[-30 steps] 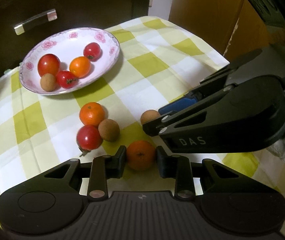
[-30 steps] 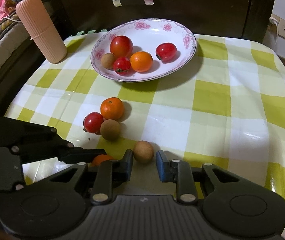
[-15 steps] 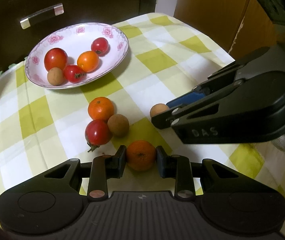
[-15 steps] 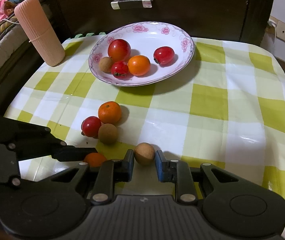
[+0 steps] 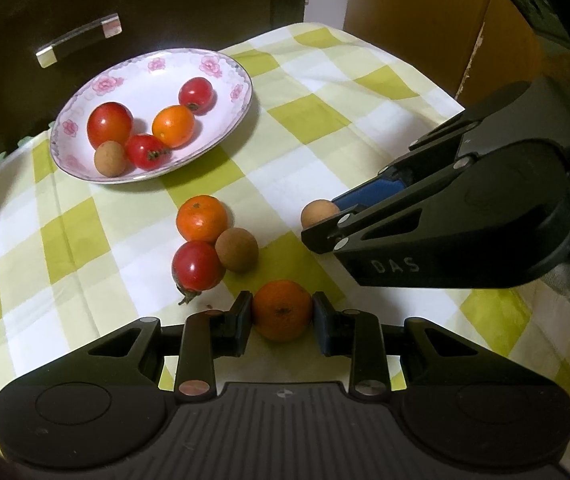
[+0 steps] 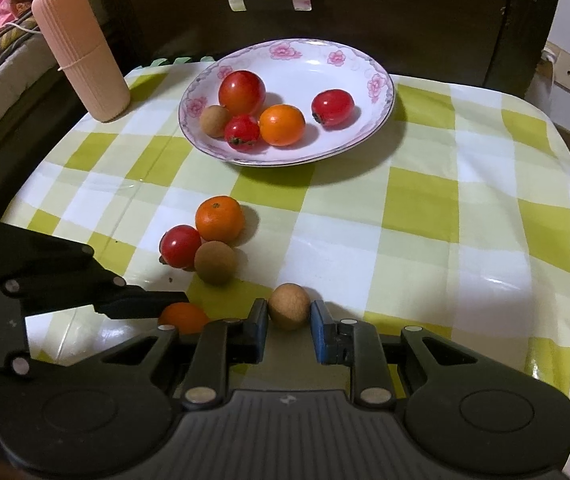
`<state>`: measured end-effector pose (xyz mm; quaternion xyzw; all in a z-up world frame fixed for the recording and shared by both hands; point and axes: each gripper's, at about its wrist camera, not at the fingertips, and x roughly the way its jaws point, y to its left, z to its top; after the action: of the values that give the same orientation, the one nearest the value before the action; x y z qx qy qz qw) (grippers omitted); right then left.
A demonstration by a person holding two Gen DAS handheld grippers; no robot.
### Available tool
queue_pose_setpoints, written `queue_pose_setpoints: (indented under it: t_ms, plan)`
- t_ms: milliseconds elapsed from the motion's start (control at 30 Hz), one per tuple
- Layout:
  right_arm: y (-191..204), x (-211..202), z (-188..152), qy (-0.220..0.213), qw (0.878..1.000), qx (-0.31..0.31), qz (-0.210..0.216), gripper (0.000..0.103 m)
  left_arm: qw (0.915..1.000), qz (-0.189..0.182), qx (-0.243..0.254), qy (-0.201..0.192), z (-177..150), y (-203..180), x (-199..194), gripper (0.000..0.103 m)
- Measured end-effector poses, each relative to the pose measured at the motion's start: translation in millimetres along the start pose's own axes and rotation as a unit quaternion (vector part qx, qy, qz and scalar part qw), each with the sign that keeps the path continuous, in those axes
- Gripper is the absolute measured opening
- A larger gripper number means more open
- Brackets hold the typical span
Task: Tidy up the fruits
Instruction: 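Lift the tangerine with the left tool while the right tool carries the tan fruit to the bowl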
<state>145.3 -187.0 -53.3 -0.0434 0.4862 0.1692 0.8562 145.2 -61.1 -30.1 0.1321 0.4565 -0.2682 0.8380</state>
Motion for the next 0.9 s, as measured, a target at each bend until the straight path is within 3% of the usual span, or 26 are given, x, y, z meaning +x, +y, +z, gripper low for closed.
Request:
queue_pose_setpoints:
  t_ms: [900]
  plan:
    - [-4, -15, 43, -0.055, 0.998, 0.026, 0.003, 0.022, 0.9941, 0.029, -0.08, -0.067, 36, 52, -25, 0.039]
